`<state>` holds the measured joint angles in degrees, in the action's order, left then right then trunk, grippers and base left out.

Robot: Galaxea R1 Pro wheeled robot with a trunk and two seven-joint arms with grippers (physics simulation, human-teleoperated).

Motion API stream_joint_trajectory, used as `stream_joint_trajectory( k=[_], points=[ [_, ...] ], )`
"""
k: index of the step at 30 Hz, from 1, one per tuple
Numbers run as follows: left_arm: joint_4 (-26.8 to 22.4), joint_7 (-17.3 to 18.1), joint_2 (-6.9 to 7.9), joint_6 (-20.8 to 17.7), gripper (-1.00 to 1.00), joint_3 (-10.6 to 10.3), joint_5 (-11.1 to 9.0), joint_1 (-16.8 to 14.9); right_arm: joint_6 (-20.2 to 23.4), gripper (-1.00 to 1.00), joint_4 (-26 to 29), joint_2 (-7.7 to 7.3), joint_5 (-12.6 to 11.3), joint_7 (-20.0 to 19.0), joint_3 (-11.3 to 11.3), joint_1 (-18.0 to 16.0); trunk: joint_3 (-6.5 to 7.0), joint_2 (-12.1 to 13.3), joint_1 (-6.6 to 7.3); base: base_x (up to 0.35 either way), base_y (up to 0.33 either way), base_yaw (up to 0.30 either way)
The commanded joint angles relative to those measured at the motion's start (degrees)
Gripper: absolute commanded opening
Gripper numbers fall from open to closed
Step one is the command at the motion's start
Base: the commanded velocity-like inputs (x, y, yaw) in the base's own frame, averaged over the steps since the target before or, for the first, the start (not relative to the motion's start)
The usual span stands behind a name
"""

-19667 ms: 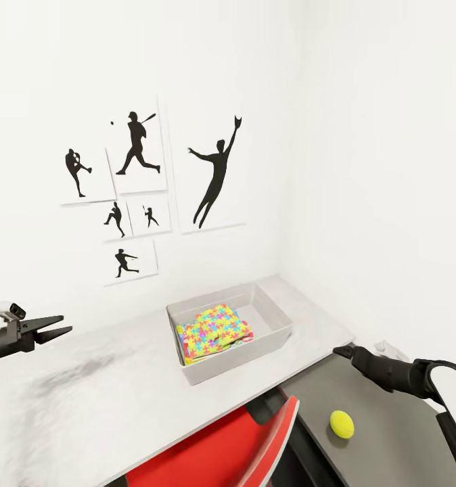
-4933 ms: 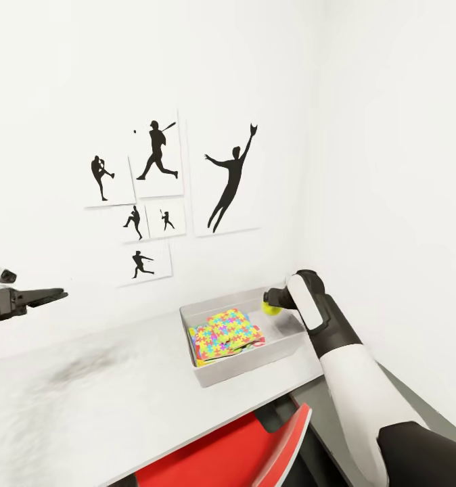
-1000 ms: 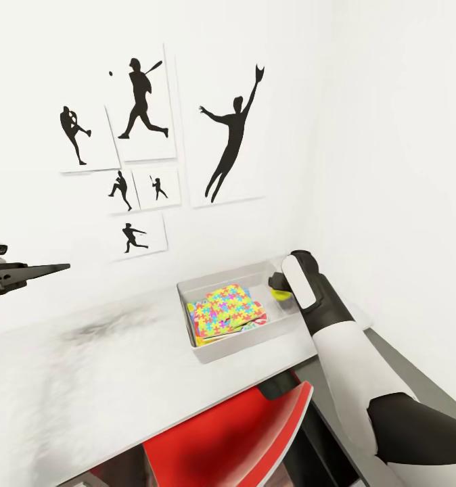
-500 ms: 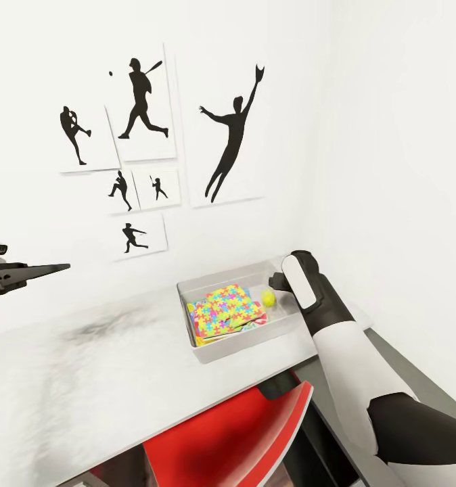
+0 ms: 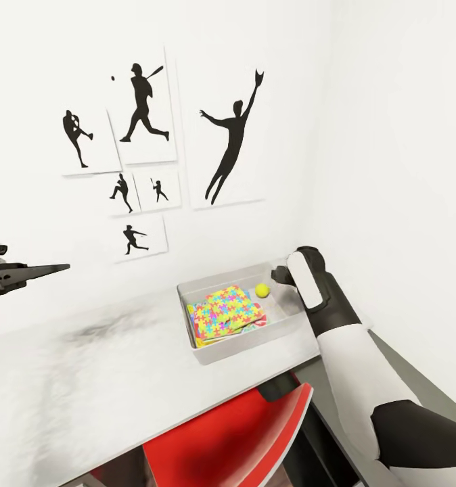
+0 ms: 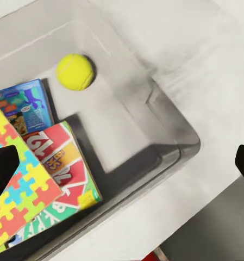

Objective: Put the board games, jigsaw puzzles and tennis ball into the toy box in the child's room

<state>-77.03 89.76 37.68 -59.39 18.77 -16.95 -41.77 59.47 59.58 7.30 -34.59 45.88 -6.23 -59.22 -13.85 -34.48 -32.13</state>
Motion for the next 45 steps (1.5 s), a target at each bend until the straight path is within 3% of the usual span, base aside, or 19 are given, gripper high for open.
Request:
stream_joint_trajectory(
  k=[1, 4, 8, 11, 16, 21, 25, 31, 37, 45],
  points=[
    [0.21, 0.24, 0.02, -0.61, 1.00, -0.03, 0.14, 0.05, 0.44, 1.00, 3.62, -0.16, -0.72, 0.61, 0.14, 0.38, 0.00, -0.07, -0.03, 0.000, 0.000, 0.000],
    [1.34, 0.24, 0.03, -0.61, 1.00, -0.05, 0.36, 0.53, 0.53, 1.00, 11.49, -1.72, -1.15, 0.55, 0.67, 1.03, 0.28, -0.07, -0.03, 0.000, 0.000, 0.000],
    [7.84, 0.24, 0.01, -0.39, 1.00, -0.03, 0.64, 0.89, 0.53, 1.00, 18.21, -5.08, -1.51, 0.32, 2.35, 5.03, 0.65, -0.07, -0.03, 0.000, 0.000, 0.000],
    [13.76, 0.24, 0.05, 0.84, 1.00, 0.15, 0.84, 0.99, 0.53, 1.00, 22.41, -7.11, -2.49, 0.09, 6.68, 9.24, 0.94, -0.07, -0.03, 0.000, 0.000, 0.000],
    [26.98, 0.24, 0.18, 6.62, 1.00, 0.28, 0.88, 1.07, 0.53, 1.00, 25.74, -9.43, -7.20, -2.98, 15.94, 20.01, 1.41, -0.07, -0.03, 0.000, 0.000, 0.000],
    [36.74, 0.24, 0.92, 10.27, 1.00, 0.22, 0.87, 1.29, -0.73, 1.00, 26.73, -9.86, -8.85, -11.83, 19.99, 28.00, 1.88, -0.07, -0.03, 0.000, 0.000, 0.000],
    [40.41, 0.24, 0.91, 13.92, 1.00, -0.05, 0.83, 1.69, -3.21, 1.00, 28.84, -9.93, -9.05, -18.66, 20.82, 33.02, 2.26, -0.07, -0.03, 0.000, 0.000, 0.000],
    [41.09, 0.24, 0.74, 15.15, 1.00, -0.14, 0.80, 1.77, -8.08, 1.00, 28.93, -9.97, -8.79, -21.70, 20.71, 38.47, 2.82, -0.07, -0.03, 0.000, 0.000, 0.000],
    [41.23, 0.24, 1.49, 15.33, 1.00, 0.11, 0.61, 1.78, -10.63, 1.00, 29.05, -9.97, -7.99, -22.96, 18.80, 39.42, 3.39, -0.07, -0.03, 0.000, 0.000, 0.000],
    [41.72, 0.24, 2.59, 15.35, 1.00, 0.06, 0.53, 1.78, -12.27, 1.00, 28.66, -9.99, -7.71, -23.18, 18.09, 39.53, 4.14, -0.07, -0.03, 0.000, 0.000, 0.000]
  ],
)
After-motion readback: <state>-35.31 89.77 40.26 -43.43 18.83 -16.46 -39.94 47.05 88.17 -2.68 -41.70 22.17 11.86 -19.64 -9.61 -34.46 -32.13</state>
